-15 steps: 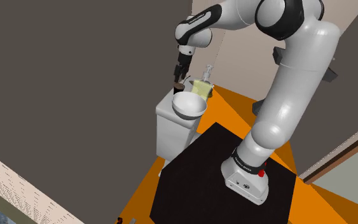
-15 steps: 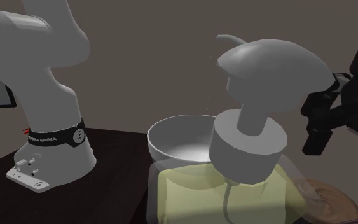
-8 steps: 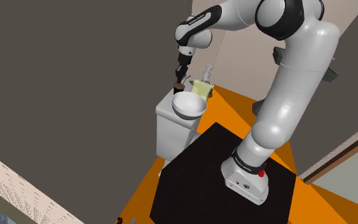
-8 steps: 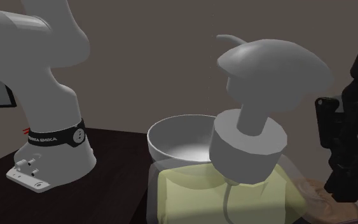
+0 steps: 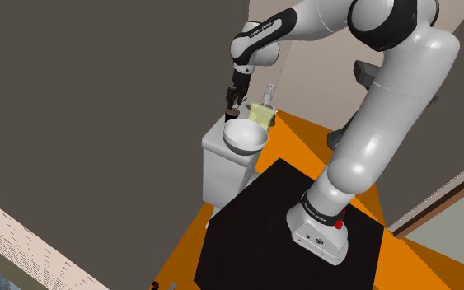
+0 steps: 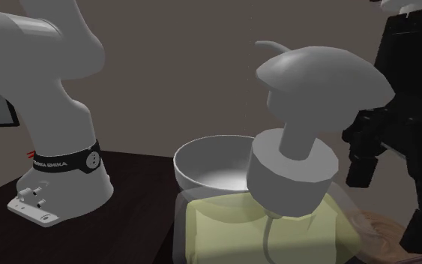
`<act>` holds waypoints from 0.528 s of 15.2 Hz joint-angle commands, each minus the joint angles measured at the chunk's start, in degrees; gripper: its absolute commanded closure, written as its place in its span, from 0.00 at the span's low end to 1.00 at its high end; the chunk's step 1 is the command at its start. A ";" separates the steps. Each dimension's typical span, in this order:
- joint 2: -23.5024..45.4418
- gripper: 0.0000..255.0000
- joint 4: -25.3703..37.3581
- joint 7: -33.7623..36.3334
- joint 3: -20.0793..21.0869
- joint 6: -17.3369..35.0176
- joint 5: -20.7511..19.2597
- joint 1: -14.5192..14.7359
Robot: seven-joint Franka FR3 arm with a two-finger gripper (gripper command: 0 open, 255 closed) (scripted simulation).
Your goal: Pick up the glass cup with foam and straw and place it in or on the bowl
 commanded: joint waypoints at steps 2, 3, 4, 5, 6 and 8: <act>-5.30 0.00 -7.79 19.40 -0.29 7.93 -9.30 2.19; -4.72 0.00 -7.98 19.27 -0.23 8.69 -9.12 2.06; -4.13 0.00 -8.16 19.13 -0.24 9.45 -8.94 2.02; -3.53 0.00 -8.33 18.99 -0.26 10.21 -8.75 1.99; -2.91 0.00 -8.49 18.85 -0.27 10.96 -8.55 1.95; -1.65 0.00 -8.76 18.54 -0.28 12.47 -8.12 1.87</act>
